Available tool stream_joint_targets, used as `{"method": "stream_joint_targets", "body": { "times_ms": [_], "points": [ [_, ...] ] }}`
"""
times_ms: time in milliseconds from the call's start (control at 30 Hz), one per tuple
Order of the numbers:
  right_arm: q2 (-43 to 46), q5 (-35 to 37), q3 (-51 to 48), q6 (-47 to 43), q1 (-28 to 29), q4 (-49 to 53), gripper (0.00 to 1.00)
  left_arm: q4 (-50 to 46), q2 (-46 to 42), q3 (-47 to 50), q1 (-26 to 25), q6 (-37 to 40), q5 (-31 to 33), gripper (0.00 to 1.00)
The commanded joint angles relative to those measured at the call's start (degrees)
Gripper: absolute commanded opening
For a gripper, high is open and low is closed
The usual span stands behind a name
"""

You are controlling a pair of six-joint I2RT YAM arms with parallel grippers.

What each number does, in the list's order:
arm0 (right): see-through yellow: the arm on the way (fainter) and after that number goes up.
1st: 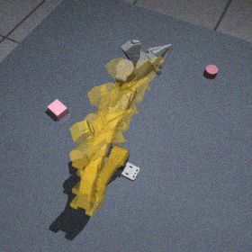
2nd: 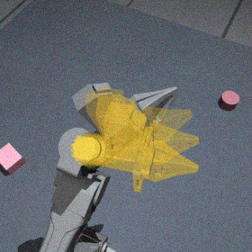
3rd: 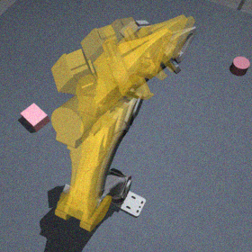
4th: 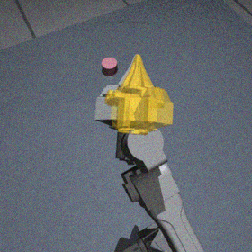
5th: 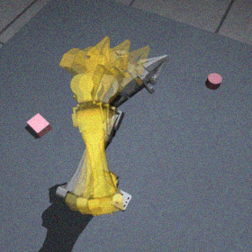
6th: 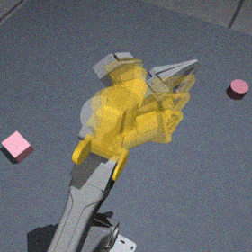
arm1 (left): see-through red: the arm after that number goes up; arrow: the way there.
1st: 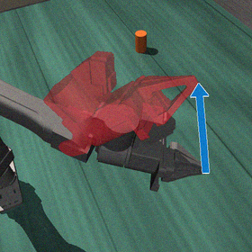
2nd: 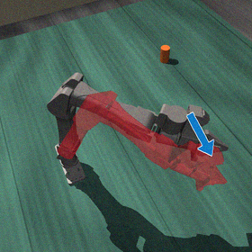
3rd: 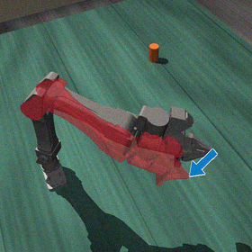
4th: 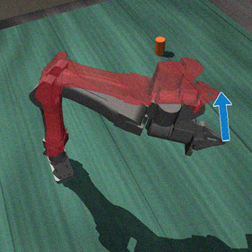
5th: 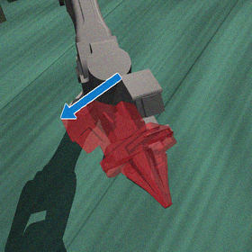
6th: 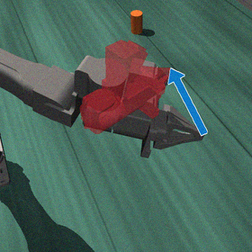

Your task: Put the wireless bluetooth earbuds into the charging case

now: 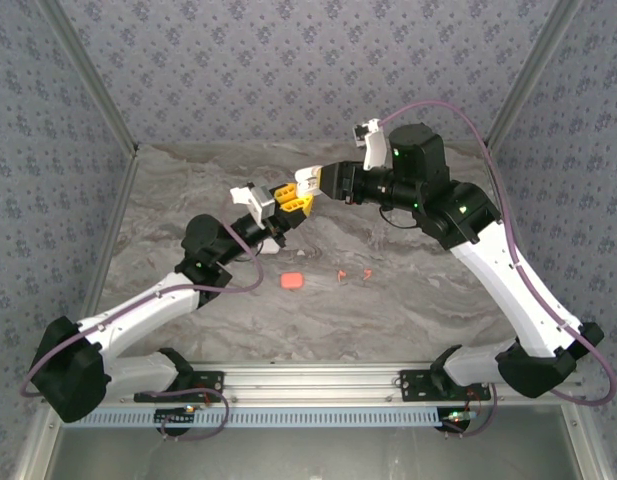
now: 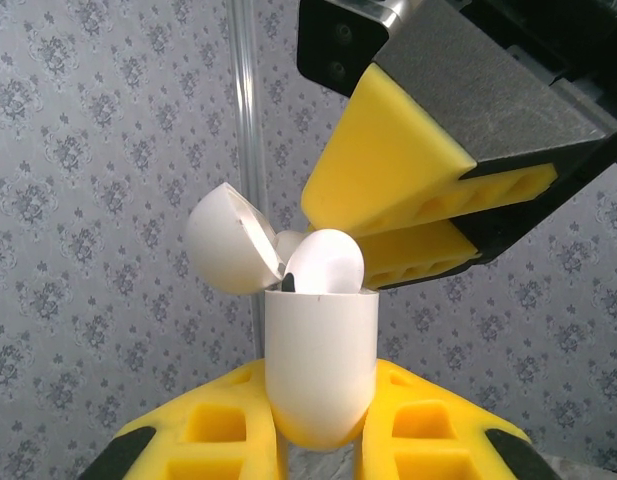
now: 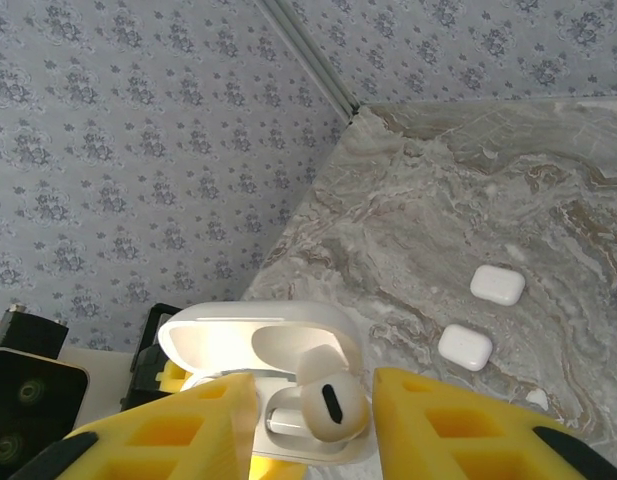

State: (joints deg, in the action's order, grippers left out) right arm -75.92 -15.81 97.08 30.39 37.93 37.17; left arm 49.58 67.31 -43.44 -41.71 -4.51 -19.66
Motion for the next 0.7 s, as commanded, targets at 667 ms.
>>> {"method": "stream_joint_targets", "body": {
  "times_ms": [667],
  "points": [
    [-1.0, 1.3, 3.4, -7.0, 0.6, 3.0, 0.22, 2.4, -0.2, 0.0, -0.4, -0.2, 0.4, 0.0]
  ]
}}
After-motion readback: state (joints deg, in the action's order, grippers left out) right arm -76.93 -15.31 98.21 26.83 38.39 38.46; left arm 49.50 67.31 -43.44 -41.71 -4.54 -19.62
